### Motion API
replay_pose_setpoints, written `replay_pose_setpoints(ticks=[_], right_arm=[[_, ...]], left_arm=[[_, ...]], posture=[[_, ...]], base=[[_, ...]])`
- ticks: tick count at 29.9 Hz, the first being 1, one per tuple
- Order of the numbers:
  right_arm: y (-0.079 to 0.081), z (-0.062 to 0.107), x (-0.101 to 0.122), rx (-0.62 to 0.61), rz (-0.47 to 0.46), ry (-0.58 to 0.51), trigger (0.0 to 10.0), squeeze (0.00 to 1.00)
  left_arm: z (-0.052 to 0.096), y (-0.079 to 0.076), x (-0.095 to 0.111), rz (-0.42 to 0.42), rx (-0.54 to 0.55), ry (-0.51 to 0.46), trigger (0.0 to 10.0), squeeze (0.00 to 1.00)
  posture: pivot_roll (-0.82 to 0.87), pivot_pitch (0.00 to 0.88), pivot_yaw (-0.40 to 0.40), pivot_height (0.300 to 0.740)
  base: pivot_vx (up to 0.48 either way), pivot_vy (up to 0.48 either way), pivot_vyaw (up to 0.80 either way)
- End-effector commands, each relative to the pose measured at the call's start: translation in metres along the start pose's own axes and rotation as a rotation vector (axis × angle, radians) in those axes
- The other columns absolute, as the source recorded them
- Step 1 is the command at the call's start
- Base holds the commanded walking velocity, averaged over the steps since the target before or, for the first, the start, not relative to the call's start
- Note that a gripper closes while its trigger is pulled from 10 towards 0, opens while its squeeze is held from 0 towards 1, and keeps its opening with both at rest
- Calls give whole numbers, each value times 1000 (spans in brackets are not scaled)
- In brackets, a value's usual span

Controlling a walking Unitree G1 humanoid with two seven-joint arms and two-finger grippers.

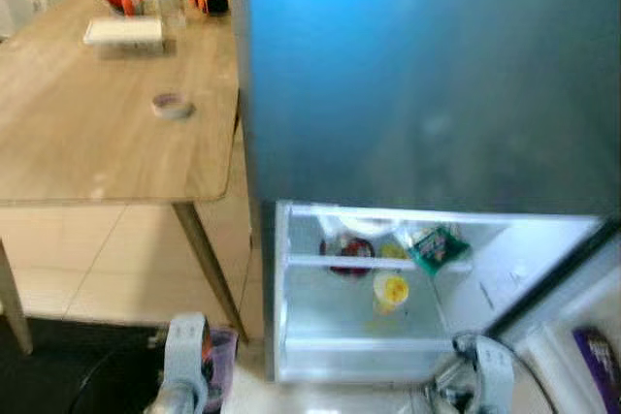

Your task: Restocking fridge

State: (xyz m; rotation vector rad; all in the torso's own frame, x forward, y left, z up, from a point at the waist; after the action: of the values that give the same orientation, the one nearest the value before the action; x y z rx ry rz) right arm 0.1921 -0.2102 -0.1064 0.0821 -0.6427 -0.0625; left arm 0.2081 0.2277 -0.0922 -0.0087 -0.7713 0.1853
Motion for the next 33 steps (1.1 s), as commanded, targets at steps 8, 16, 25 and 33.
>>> replay_pose_setpoints(ticks=[8, 16, 25, 33], right_arm=[[-4, 0, 6, 2, -7, -21, 10000, 0], [7, -3, 22, 68, 11, -73, 10000, 0], [28, -7, 59, 208, 78, -175, 10000, 0], [33, -7, 73, 240, 102, -216, 10000, 0]], left_arm=[[-1, -7, -1, -14, -22, 1, 10000, 0], [-3, -13, 5, -60, -49, -16, 10000, 0], [-6, -20, 25, -177, -86, -83, 10000, 0], [-9, -36, 40, -236, -158, -132, 10000, 0]], posture=[[80, 1, -69, 740], [81, 0, -69, 740], [90, 1, -75, 740], [87, 1, -75, 740]], base=[[0, 0, 0], [0, 0, 0], [0, 0, 0], [0, 0, 0]])
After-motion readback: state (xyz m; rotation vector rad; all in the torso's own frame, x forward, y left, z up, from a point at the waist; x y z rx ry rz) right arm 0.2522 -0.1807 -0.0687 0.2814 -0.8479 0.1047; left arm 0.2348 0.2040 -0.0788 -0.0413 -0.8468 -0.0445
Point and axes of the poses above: a point about 5 cm out from each wrist's last joint towards the gripper, its own z axis pointing back from the gripper into the wrist, its own x axis along the axis of the wrist's last joint, y = z × x, the point moved 3 cm from there along -z, pointing out of the wrist towards the gripper, and after that the axes turned 7 degrees about z, right-handed, at the moved point
